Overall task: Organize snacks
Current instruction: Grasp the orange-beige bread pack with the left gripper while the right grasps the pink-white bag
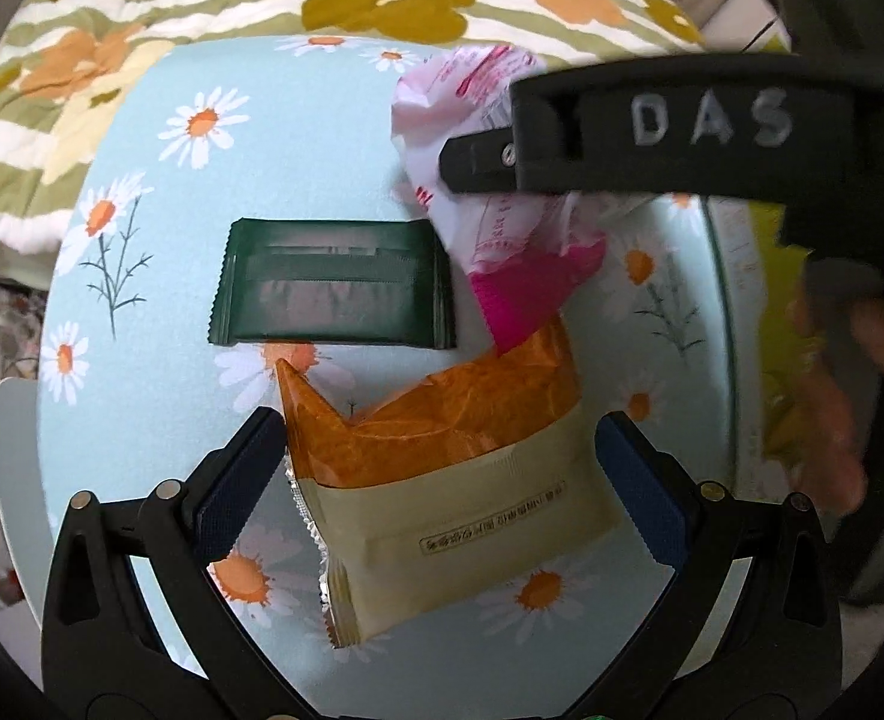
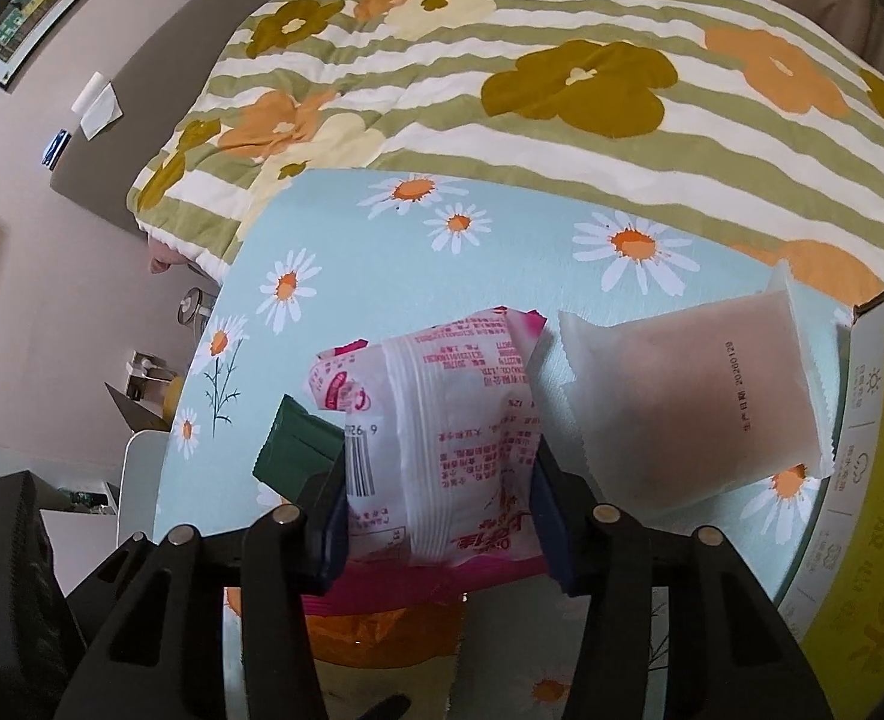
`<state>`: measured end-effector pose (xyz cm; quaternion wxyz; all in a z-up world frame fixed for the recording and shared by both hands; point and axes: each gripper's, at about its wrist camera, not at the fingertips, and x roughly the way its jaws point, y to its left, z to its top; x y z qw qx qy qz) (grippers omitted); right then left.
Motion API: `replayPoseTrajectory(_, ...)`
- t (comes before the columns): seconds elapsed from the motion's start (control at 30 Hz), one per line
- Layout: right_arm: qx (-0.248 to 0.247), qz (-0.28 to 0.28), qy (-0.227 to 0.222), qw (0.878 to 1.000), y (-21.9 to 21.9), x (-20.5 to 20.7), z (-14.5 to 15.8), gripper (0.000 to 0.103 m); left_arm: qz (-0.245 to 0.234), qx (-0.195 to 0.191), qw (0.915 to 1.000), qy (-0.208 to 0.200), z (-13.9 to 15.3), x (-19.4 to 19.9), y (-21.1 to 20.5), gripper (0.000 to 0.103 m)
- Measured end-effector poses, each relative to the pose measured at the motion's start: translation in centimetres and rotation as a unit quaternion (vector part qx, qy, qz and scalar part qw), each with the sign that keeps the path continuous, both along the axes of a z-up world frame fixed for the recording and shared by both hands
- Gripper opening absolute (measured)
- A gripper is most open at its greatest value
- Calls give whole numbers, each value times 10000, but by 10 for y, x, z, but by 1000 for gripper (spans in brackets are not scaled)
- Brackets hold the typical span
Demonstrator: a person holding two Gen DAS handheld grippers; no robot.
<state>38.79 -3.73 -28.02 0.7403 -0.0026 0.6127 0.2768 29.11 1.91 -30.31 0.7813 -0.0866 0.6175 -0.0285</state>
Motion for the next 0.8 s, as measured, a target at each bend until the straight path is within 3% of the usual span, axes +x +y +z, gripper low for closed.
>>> replayPoseTrajectory(0.13, 55, -5, -15, 10000, -4, 1, 3, 47, 3, 194, 9998, -13, -5, -2, -9, 102)
replayPoseTrajectory(0.3, 145, -32, -43, 9999, -10, 2, 10, 47, 173, -30, 9996, 214, -19, -6, -9, 102)
replayPoseTrajectory(0.53, 196, 63, -135, 9997, -10, -1, 18, 47, 64, 97, 9999, 42, -15, -12, -17, 82)
replayPoseTrajectory(0.8, 276, 132, -213, 9993, -13, -8, 26, 47, 303, -20, 9995, -43, -4, -26, -7, 77)
